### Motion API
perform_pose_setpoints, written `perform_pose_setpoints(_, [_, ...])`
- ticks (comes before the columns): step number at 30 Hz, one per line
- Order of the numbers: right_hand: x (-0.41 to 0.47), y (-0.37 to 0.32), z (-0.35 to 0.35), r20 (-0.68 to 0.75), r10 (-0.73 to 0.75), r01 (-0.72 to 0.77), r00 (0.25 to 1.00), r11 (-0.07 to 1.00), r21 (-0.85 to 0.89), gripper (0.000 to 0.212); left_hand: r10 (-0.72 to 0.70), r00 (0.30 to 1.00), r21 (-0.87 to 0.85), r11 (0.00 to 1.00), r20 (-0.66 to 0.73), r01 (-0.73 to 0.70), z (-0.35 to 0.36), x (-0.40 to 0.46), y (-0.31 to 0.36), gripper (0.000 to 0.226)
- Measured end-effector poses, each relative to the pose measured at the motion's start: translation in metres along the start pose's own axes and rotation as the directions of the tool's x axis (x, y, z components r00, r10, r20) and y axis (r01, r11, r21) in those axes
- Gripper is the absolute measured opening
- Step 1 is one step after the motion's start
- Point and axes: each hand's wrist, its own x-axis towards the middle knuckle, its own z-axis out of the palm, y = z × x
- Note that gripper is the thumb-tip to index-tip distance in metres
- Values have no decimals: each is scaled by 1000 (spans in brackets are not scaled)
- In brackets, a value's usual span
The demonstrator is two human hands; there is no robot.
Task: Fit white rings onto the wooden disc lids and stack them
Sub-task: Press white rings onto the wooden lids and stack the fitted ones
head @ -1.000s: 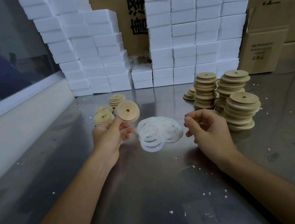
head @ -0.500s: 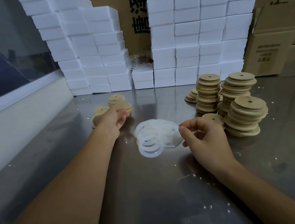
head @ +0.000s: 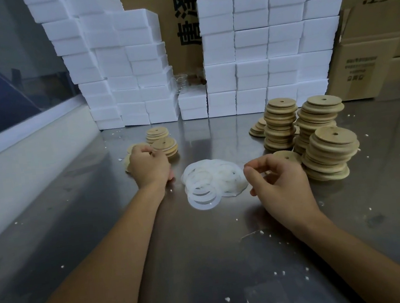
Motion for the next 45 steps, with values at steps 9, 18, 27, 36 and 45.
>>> perform_pose_setpoints(9, [11,15,-28,-36,-82,63,996,923,-379,27,212,975,799,572,73,-185,-43,7,-15,44])
perform_pose_setpoints(18, [16,14,-29,80,11,49,997,706,-707,52,215,962,852,460,168,-251,-64,-2,-20,38])
perform_pose_setpoints(27, [17,16,-28,56,21,26,998,694,-719,46,436,788,567,548,435,-615,-71,-30,-17,27])
perform_pose_setpoints(36, [16,19,-32,12,-118,103,993,802,-588,28,507,481,158,553,715,-818,-59,-68,-9,52])
perform_pose_setpoints(45, [8,12,-23,23,-171,172,985,975,-142,11,443,417,181,483,794,-857,-60,-72,0,8])
